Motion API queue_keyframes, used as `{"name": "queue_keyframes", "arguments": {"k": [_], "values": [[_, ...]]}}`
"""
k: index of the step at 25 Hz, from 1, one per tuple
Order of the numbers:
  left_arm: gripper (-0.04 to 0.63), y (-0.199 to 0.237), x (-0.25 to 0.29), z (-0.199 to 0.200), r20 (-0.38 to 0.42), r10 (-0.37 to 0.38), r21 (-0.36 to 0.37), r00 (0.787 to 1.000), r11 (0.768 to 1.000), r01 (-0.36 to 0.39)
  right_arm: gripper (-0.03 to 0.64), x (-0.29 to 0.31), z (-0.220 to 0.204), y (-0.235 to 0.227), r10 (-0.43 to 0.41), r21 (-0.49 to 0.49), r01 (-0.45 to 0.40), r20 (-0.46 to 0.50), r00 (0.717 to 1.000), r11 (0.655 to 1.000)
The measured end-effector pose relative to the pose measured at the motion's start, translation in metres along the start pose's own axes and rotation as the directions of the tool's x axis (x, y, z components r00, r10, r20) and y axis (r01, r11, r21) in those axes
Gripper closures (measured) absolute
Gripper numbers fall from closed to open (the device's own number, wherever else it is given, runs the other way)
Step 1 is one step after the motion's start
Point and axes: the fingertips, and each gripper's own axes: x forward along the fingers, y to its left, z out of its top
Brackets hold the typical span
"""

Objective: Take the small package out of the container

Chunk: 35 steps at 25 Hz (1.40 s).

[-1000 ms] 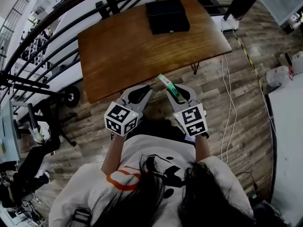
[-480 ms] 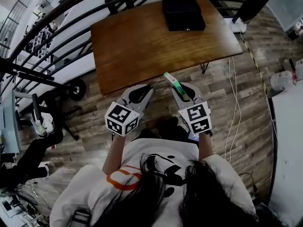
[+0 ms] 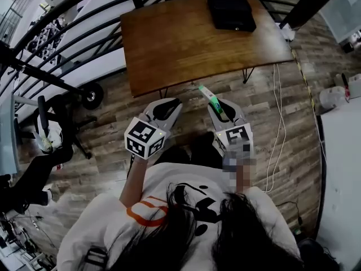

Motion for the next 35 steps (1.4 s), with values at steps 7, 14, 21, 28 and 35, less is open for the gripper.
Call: {"name": "queue_keyframes", "arguments": {"k": [7, 14, 21, 28, 35], "values": [[0.575, -0.011, -0.042, -0.025, 0.004, -0.038, 0.003, 0.999, 0.999, 0.038, 0.497, -0.012, -0.011, 0.057, -0.011, -0.009, 0.011, -0.015, 1.0, 1.0], [0.575, -0.014, -0.07, -0.035, 0.018, -0.052, 0.002, 0.998, 0.999, 0.052, 0.497, -0.02, -0.013, 0.097, 0.0, -0.022, 0.0, -0.02, 1.0, 1.0], [0.575, -0.011, -0.083, -0.033, 0.042, -0.05, 0.0, 0.998, 0.999, 0.05, 0.497, -0.02, -0.011, 0.111, -0.001, -0.061, -0.001, -0.038, 0.999, 0.998], [0.575, -0.01, -0.085, -0.033, 0.047, -0.053, -0.003, 0.997, 0.999, 0.054, 0.499, -0.019, -0.01, 0.116, 0.007, -0.081, -0.012, -0.056, 0.998, 0.997], [0.575, -0.012, -0.081, -0.034, 0.04, -0.062, -0.006, 0.997, 0.998, 0.062, 0.497, -0.018, -0.011, 0.115, 0.012, -0.086, -0.017, -0.063, 0.998, 0.996]]}}
